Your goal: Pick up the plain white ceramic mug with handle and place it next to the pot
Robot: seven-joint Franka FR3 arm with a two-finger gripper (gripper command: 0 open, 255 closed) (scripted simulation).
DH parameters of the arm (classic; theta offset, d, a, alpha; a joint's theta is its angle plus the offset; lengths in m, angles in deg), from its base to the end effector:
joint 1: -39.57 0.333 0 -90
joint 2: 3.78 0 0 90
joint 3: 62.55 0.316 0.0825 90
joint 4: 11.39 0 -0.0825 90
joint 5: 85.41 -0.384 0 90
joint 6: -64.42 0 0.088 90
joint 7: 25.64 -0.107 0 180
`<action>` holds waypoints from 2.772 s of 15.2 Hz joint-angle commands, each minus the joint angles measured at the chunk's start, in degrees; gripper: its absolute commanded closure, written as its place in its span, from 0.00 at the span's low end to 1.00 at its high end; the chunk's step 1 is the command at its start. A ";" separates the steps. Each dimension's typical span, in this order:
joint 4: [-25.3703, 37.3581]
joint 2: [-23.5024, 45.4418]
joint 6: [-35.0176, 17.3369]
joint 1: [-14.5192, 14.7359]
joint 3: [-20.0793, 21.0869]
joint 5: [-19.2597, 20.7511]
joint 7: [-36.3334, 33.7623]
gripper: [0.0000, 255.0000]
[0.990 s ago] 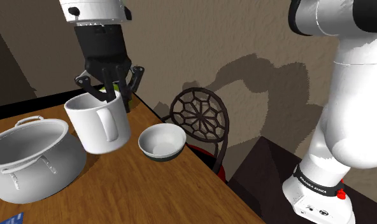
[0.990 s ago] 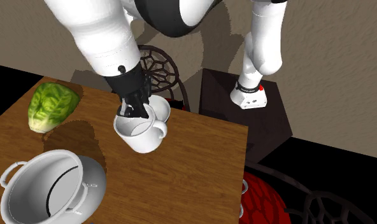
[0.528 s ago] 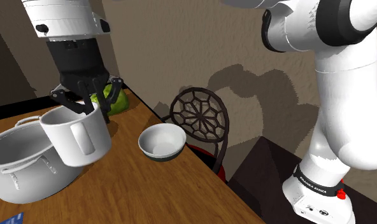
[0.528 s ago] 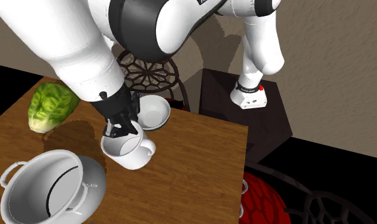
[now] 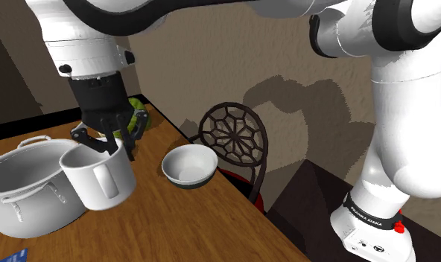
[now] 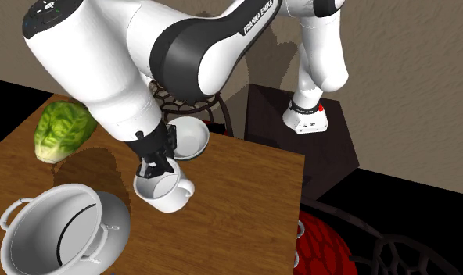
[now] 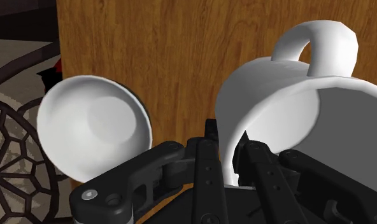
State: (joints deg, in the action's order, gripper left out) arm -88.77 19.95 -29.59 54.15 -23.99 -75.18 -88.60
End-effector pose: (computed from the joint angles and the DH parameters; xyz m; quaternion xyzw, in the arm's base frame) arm 0.4677 0.4639 0.5247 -0.9945 0.0962 0.0421 0.0047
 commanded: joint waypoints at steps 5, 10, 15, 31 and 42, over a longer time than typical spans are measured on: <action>-4.92 -0.21 -4.71 -0.75 -0.12 -0.04 0.01 1.00; -8.52 0.03 -8.45 -1.16 -0.32 0.19 -0.07 1.00; -11.64 0.63 -12.01 -1.36 -0.61 0.65 -0.25 1.00; -18.88 4.65 -22.57 -0.88 -2.24 3.42 -1.50 1.00; -18.88 4.65 -22.58 -0.87 -2.24 3.43 -1.51 0.00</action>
State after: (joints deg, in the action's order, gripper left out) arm -107.65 24.60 -52.17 53.28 -26.23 -71.76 -90.11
